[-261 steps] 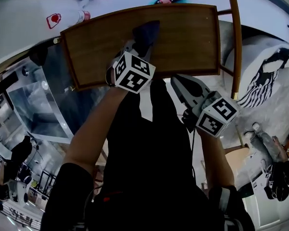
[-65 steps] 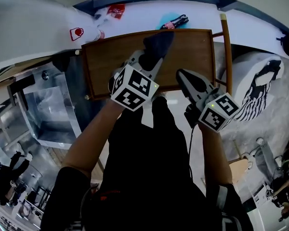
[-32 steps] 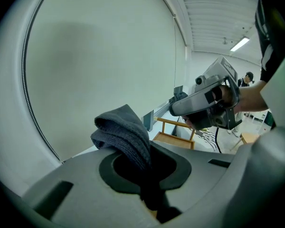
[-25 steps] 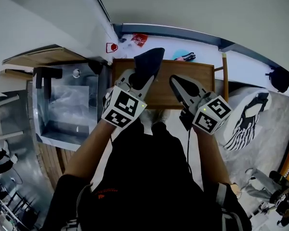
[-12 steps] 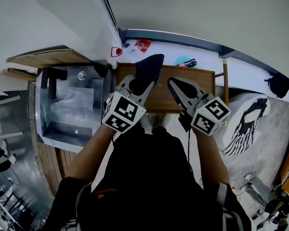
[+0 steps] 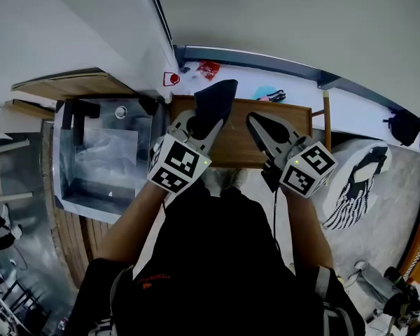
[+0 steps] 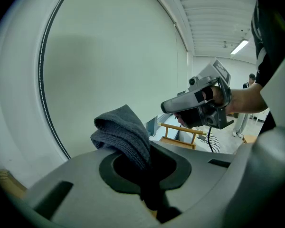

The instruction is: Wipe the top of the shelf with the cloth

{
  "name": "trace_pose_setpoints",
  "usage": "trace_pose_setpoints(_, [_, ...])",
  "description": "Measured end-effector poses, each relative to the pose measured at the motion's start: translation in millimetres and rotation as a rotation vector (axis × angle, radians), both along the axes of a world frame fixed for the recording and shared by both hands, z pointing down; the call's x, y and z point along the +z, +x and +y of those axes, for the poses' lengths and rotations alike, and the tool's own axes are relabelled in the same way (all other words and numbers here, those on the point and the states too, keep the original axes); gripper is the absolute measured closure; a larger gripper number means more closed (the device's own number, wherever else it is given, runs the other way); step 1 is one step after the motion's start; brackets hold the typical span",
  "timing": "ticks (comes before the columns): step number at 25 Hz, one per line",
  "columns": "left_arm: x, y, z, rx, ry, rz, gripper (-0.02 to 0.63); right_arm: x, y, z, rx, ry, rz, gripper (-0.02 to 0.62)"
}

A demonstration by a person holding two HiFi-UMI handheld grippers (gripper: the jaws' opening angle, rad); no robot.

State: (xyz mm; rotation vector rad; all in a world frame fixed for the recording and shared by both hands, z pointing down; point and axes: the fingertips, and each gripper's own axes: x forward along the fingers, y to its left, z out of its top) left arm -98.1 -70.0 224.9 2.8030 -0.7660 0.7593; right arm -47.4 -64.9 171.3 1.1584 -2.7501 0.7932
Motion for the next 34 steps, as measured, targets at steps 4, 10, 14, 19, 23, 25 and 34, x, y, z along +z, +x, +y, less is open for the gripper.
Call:
trace_pose_setpoints(4, [-2.3,0.9,-0.1,0.0,0.003,0.003,0.557,-0.4,-0.3,1.1,-0.003,-0.002,-0.001,0.591])
trace_pose_setpoints(10, [-3.8,4.3,2.7,0.001,0.007,0.0,0.557,1.8,3.2,5.2,-0.004,-0.003,0.01,0.591])
trace_pose_setpoints(14, [-4.8,4.5,4.7,0.001,0.009,0.001,0.557,2.4,1.9,8.7,-0.01,-0.008,0.01,0.591])
trace_pose_setpoints(19, [-5.3,4.9,7.2,0.0,0.007,-0.001,0.557,2.5,3.4,11.1,-0.009,-0.011,0.009,0.591])
trace_pose_setpoints(23, [-4.4,5.3,7.1,-0.002,0.007,0.002,0.557,4.2,3.2,11.0,-0.012,-0.014,0.011,0.591])
trace_pose_setpoints(25, [-4.1,4.7,7.2,-0.003,0.007,0.002,0.557,4.5,2.8,11.3,-0.01,-0.016,0.009,0.591])
trace_pose_setpoints(34, [-3.4,4.8,9.4,-0.005,0.007,0.003,0.557,3.1,3.6,12.1,-0.011,-0.009,0.007,0.591])
